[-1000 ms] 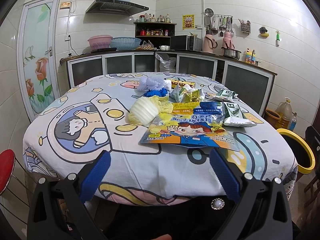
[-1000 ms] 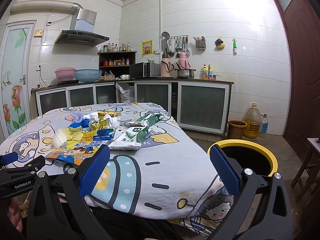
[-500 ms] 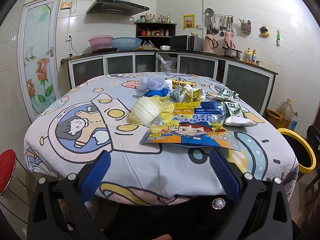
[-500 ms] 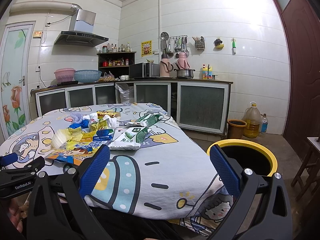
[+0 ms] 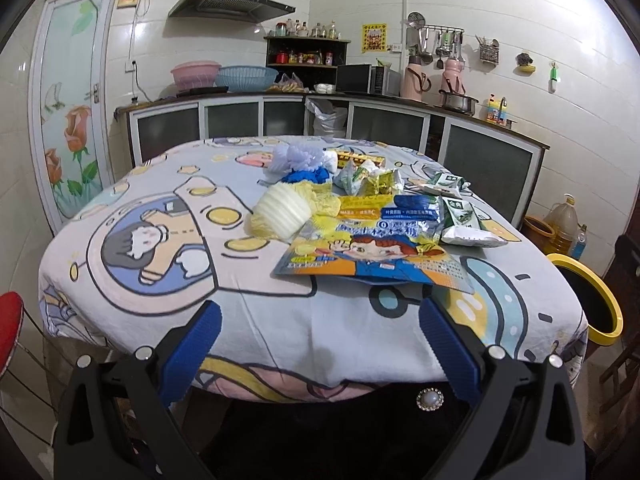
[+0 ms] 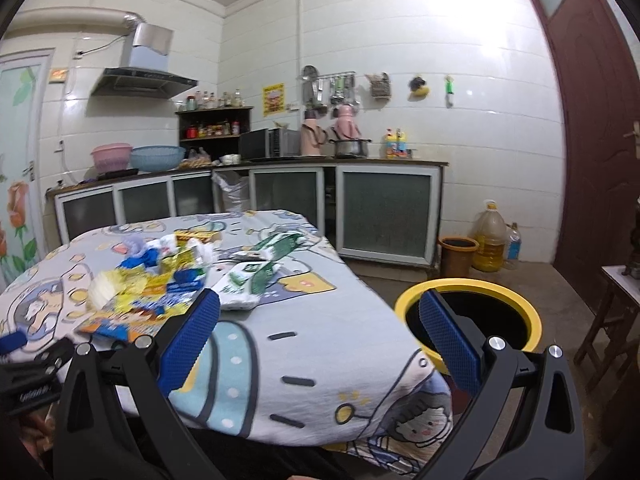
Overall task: Collect trash
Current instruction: 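Grasp the lavender foam net with left tool while right tool grasps green milk cartons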
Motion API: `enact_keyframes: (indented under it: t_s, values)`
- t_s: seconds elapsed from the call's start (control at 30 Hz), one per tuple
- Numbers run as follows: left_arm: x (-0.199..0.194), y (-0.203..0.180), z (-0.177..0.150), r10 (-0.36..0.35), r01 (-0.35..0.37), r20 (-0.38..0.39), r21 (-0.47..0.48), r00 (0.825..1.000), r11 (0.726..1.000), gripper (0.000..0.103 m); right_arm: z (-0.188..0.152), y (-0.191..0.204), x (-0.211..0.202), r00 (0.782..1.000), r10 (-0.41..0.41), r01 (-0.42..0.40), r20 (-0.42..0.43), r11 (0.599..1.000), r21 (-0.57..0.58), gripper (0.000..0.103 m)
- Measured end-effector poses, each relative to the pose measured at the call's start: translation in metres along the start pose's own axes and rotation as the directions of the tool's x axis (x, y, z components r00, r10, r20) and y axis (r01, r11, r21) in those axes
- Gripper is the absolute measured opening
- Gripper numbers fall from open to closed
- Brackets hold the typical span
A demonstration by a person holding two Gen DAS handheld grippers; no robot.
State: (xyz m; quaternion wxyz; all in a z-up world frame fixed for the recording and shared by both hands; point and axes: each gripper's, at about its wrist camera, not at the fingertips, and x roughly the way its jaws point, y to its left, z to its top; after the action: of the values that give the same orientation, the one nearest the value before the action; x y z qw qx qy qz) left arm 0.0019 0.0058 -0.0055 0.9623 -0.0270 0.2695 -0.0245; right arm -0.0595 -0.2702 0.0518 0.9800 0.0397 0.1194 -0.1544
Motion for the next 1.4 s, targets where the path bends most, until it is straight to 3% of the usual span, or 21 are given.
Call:
enact_keyframes:
  t_s: [0.13, 0.27, 0.37, 0.47, 0.6, 0.67, 0.83, 0.97, 1.07, 1.1, 1.2, 1.33, 1.4]
  values:
    - [0.008, 0.007, -0.005, -0.067, 0.065, -0.042, -0.044, 0.997, 0.997, 0.096, 0.013, -0.016, 0.018, 0.998, 0.025, -0.023, -0.056, 0.999, 0.027, 0.096]
    - [0.016, 0.012, -0.006, -0.163, 0.158, -0.049, -0.082, 0.985, 0.984, 0.095, 0.022, -0.026, 0.039, 0.986, 0.12, -0.119, -0.111, 0.993, 0.023, 0.096]
    - [0.035, 0.011, -0.01, -0.299, 0.287, -0.106, -0.113, 0.948, 0.951, 0.096, 0.027, -0.035, 0.063, 0.955, 0.23, -0.213, -0.185, 0.971, 0.108, 0.096]
    - [0.043, 0.011, -0.004, -0.235, 0.226, -0.113, -0.086, 0.965, 0.97, 0.095, 0.026, -0.029, 0.089, 0.915, 0.268, -0.245, -0.301, 0.963, 0.113, 0.096]
    - [0.033, 0.023, 0.023, -0.187, 0.187, 0.01, -0.045, 0.982, 0.981, 0.096, 0.033, -0.019, 0.115, 0.915, 0.251, -0.246, -0.317, 0.968, 0.057, 0.096]
    - [0.04, 0.028, 0.044, -0.136, 0.136, -0.017, 0.0, 0.991, 0.991, 0.096, 0.041, -0.018, 0.131, 0.907, 0.263, -0.261, -0.327, 0.964, 0.05, 0.096]
    - [0.072, 0.053, 0.097, -0.1, 0.102, -0.081, 0.015, 0.992, 0.995, 0.096, 0.069, -0.017, 0.186, 0.862, 0.348, -0.334, -0.369, 0.937, 0.103, 0.096]
    - [0.106, 0.061, 0.137, -0.127, 0.134, -0.157, 0.033, 0.979, 0.99, 0.095, 0.083, -0.01, 0.238, 0.788, 0.432, -0.402, -0.438, 0.901, 0.165, 0.096]
    - [0.135, 0.06, 0.162, -0.122, 0.138, -0.212, 0.061, 0.97, 0.989, 0.096, 0.089, 0.003, 0.285, 0.693, 0.497, -0.453, -0.523, 0.864, 0.221, 0.096]
    - [0.144, 0.059, 0.169, -0.121, 0.14, -0.223, 0.072, 0.967, 0.988, 0.096, 0.091, 0.01, 0.298, 0.674, 0.5, -0.463, -0.544, 0.86, 0.215, 0.096]
    - [0.183, 0.057, 0.189, -0.09, 0.125, -0.275, 0.112, 0.957, 0.986, 0.096, 0.097, 0.021, 0.327, 0.663, 0.477, -0.446, -0.578, 0.871, 0.207, 0.096]
    - [0.231, 0.067, 0.21, -0.125, 0.15, -0.349, 0.046, 0.929, 0.988, 0.096, 0.101, 0.027, 0.367, 0.597, 0.537, -0.431, -0.595, 0.841, 0.326, 0.096]
    - [0.256, 0.078, 0.221, -0.141, 0.143, -0.383, -0.022, 0.913, 0.989, 0.095, 0.101, 0.032, 0.383, 0.582, 0.55, -0.419, -0.6, 0.834, 0.358, 0.096]
